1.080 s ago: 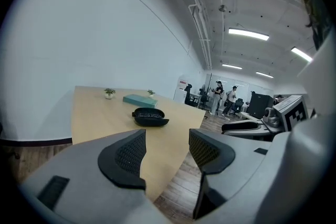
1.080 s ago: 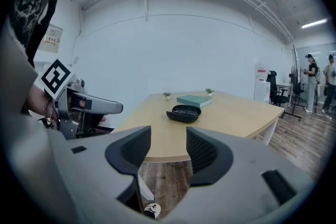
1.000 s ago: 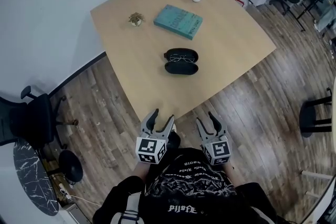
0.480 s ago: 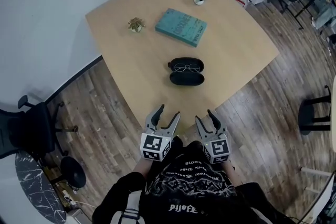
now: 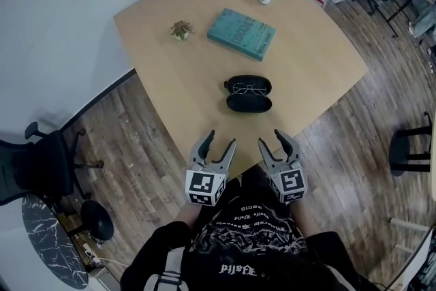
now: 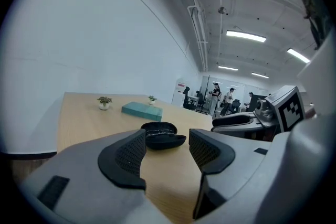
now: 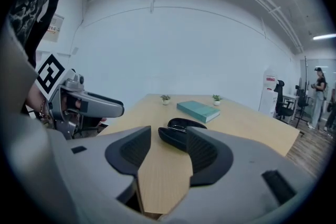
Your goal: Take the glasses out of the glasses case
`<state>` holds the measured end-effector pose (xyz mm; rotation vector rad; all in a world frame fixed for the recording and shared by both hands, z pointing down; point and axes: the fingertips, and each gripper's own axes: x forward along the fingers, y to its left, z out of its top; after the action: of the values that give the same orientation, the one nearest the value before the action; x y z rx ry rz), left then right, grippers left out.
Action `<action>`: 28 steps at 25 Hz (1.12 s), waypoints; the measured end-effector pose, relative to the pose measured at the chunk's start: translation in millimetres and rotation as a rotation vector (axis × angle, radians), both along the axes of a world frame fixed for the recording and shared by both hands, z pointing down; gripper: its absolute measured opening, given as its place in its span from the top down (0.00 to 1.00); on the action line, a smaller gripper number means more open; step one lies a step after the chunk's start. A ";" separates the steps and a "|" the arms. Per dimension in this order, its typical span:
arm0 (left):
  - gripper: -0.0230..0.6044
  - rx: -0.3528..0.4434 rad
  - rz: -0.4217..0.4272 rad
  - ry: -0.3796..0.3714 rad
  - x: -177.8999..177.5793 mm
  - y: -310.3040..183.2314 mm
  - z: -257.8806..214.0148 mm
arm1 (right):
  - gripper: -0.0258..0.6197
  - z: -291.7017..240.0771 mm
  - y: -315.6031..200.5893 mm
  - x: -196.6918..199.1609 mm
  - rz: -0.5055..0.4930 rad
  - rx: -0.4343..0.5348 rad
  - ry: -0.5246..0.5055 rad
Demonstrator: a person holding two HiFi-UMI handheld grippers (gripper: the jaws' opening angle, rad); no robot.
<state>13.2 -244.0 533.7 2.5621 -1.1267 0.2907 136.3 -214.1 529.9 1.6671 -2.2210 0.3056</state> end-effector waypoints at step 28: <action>0.54 -0.061 -0.345 -0.045 -21.3 -47.3 -3.3 | 0.62 64.5 -159.2 -4.4 -0.663 -0.308 0.340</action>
<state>-8.1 -291.3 530.3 2.2666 -1.5232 0.2919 131.9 -373.3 594.4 0.7046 -2.1769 0.1598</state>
